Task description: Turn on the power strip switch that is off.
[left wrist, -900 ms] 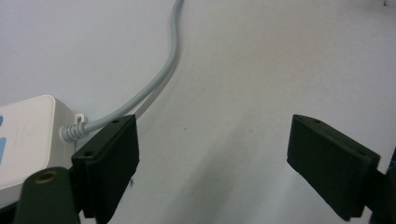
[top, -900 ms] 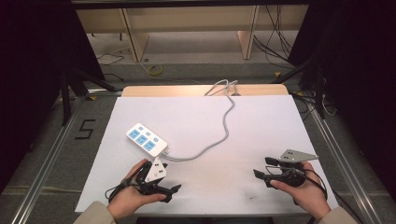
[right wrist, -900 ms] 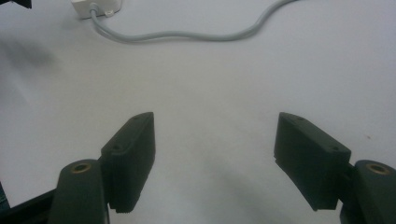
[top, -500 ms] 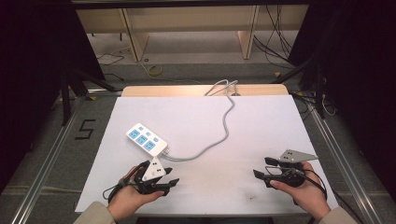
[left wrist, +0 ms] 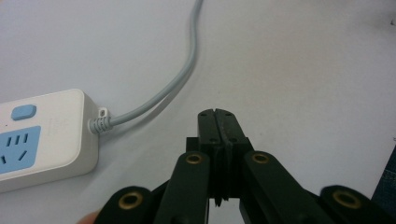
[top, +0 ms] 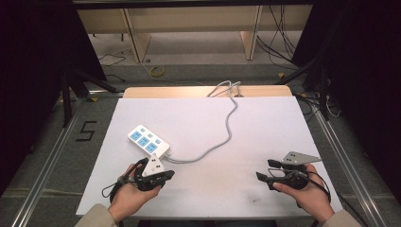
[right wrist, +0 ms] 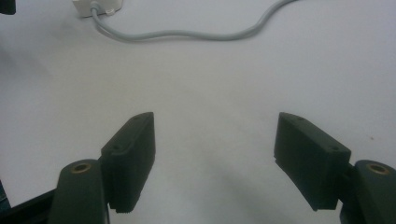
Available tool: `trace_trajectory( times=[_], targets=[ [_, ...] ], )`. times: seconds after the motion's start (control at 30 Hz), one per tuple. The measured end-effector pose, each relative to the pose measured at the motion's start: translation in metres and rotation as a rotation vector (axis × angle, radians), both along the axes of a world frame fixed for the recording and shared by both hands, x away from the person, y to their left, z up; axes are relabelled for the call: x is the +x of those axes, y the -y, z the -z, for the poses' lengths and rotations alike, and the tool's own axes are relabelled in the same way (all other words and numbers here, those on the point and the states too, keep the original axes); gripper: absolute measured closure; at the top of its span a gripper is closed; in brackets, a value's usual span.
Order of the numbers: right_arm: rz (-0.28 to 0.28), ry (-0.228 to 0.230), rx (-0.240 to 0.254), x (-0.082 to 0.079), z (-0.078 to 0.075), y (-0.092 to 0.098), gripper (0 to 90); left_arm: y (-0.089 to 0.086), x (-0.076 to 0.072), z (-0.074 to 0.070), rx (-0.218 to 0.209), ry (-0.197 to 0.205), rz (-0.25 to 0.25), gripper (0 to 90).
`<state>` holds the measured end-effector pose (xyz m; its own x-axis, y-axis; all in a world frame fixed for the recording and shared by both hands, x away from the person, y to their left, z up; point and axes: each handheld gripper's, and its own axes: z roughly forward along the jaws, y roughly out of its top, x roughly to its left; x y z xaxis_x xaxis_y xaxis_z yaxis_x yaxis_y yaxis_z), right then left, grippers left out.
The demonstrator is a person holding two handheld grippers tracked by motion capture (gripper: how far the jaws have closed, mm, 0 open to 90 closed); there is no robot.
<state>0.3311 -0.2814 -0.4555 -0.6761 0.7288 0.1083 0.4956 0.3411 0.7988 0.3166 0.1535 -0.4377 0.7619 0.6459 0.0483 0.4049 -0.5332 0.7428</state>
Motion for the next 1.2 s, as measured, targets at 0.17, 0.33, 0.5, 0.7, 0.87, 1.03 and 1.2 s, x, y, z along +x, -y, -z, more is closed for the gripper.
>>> trace_trajectory(
  times=[0.17, 0.33, 0.5, 0.7, 0.87, 1.03, 1.2],
  targets=[
    [0.000, 0.000, 0.000, 0.000, 0.000, 0.000, 29.8, -0.001, 0.004, -0.002, 0.000, -0.003, -0.013, 89.9],
    [-0.002, 0.003, 0.000, 0.000, 0.000, 0.000, 29.8, -0.001, 0.005, -0.003, -0.005, -0.003, -0.019, 89.9],
    [-0.002, 0.003, 0.000, 0.000, 0.000, 0.000, 29.9, -0.002, 0.008, -0.004, -0.002, -0.005, -0.022, 89.9],
    [-0.002, 0.004, 0.000, 0.000, 0.000, -0.001, 29.9, -0.002, 0.012, -0.005, -0.002, -0.004, -0.026, 89.9],
    [-0.002, 0.003, 0.000, 0.000, 0.000, -0.001, 29.9, -0.003, 0.014, -0.006, -0.006, -0.004, -0.035, 89.9],
    [-0.003, 0.004, 0.000, 0.000, 0.000, -0.001, 29.8, -0.004, 0.016, -0.006, -0.009, -0.004, -0.040, 89.9],
    [-0.002, 0.004, 0.000, 0.000, 0.000, -0.001, 29.9, -0.005, 0.018, -0.007, -0.003, -0.004, -0.047, 89.9]
  ],
)
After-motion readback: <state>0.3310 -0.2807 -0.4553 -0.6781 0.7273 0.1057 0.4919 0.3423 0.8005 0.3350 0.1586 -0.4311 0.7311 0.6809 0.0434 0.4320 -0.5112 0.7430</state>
